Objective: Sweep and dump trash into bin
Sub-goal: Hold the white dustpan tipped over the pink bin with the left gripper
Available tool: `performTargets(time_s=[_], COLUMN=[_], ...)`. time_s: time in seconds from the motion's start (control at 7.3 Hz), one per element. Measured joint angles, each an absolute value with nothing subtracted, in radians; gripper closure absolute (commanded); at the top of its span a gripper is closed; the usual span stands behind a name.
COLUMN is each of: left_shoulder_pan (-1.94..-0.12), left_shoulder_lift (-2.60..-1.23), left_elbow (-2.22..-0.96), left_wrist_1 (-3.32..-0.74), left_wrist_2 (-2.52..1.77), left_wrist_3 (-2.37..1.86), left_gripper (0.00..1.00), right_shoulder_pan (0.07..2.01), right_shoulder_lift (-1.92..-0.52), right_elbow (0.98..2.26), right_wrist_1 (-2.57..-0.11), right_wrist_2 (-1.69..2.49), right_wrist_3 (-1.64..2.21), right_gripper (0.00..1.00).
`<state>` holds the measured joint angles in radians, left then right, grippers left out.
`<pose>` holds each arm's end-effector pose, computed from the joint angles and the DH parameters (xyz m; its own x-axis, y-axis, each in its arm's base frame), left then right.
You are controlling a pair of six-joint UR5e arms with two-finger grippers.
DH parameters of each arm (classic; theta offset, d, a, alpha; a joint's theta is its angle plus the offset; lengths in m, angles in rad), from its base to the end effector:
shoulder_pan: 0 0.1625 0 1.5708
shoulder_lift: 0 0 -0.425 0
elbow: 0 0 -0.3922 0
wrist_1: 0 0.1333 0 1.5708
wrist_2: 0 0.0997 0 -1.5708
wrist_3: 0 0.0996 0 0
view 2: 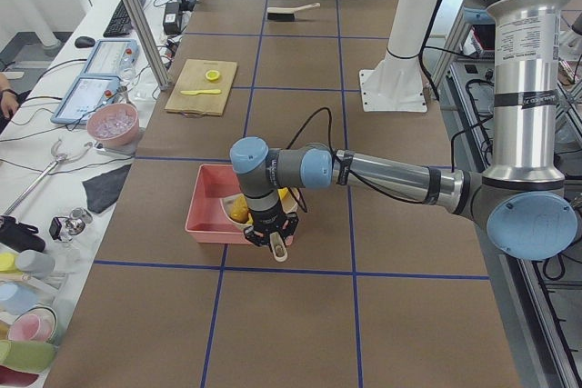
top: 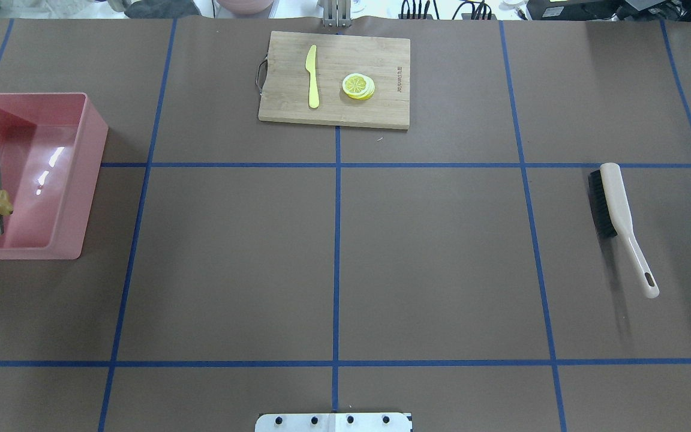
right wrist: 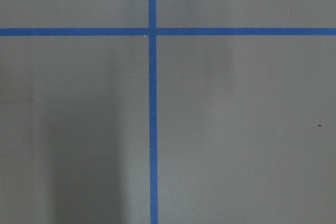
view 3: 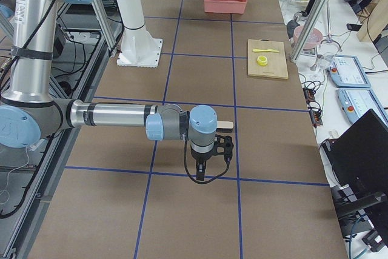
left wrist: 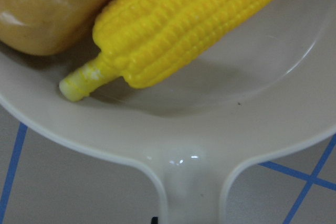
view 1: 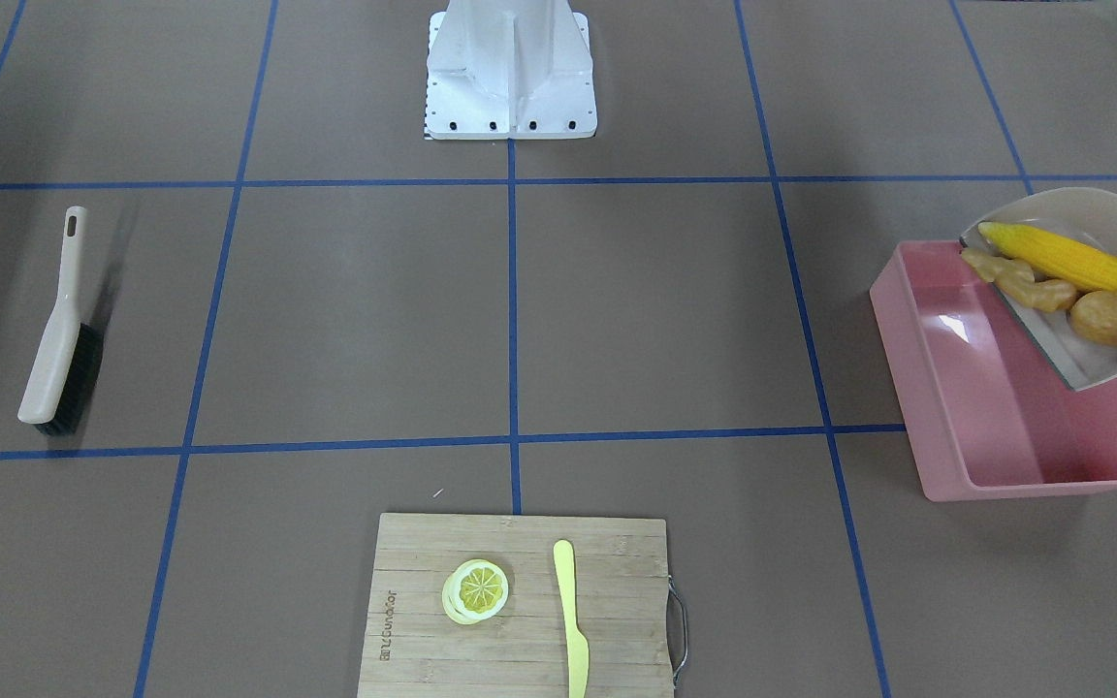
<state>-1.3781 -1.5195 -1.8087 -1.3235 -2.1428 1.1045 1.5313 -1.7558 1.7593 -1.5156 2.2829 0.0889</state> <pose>0.0098 -0.4648 0.6038 0.2031 0.9330 -0.2971 -0.8287 0.3254 0.4554 0.0517 -0.4203 0.6483 0.7554 0.0206 0.6549 -0.0278 0.9996 0.0005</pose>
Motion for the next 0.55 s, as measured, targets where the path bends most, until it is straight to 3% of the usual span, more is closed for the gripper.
performTargets(time_s=[0.55], left_shoulder_pan=[-1.361], left_shoulder_lift=[-1.614], left_elbow=[-1.806], left_wrist_1=[-1.14], left_wrist_2=[-2.021], left_wrist_3=[1.188], left_gripper=[1.0], right_shoulder_pan=[1.532], right_shoulder_lift=[-1.764], right_elbow=[1.759], right_wrist_1=[-1.513], right_wrist_2=[2.269], right_wrist_3=[0.087], right_gripper=[0.0])
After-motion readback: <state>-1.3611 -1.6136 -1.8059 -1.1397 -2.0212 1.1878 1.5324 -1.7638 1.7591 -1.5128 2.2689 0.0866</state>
